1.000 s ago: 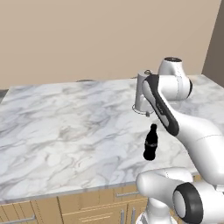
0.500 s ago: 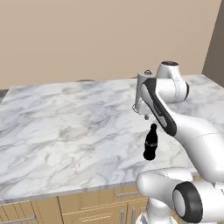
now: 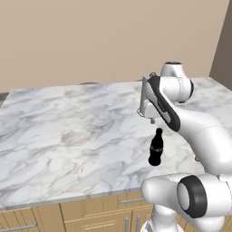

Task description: Place the large bottle from the dining counter next to the other large bottle outside the sink, and place the small bottle from the dining counter next to the other small bottle inside the sink.

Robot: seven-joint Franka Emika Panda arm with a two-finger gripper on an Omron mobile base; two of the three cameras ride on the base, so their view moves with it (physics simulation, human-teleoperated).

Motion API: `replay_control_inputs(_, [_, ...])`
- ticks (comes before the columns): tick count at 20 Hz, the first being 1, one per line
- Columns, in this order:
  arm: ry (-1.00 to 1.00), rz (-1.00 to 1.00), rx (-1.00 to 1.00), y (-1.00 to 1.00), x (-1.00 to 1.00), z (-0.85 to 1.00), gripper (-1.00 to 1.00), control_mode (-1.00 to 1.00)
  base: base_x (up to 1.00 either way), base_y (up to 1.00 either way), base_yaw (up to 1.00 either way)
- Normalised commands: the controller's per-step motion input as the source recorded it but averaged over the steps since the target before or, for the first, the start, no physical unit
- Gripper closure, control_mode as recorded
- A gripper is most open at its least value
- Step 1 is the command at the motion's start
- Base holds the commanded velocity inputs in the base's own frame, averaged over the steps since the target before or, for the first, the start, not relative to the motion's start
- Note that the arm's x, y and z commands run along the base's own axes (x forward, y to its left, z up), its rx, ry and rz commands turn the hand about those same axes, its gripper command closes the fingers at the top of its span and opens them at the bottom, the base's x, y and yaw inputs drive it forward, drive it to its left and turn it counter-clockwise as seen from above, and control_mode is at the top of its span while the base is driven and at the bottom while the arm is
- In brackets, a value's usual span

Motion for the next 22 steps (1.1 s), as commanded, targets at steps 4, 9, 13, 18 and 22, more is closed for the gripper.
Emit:
replay_control_inputs(4, [0.00,0.00,0.00,-0.09,0.00,-0.37,-1.00,-1.00,0.00,0.00,0.00])
replay_control_inputs(9, [0.00,0.00,0.00,0.00,0.03,-0.45,-1.00,-1.00,0.00,0.00,0.00])
replay_control_inputs(13, [0.00,0.00,0.00,0.00,0.13,-0.14,-1.00,-1.00,0.00,0.00,0.00])
replay_control_inputs(18, [0.08,0.00,0.00,0.00,0.19,0.01,-1.00,-1.00,0.00,0.00,0.00])
replay_control_inputs(22, [0.07,0.00,0.00,0.00,0.07,0.00,-1.00,-1.00,0.00,0.00,0.00])
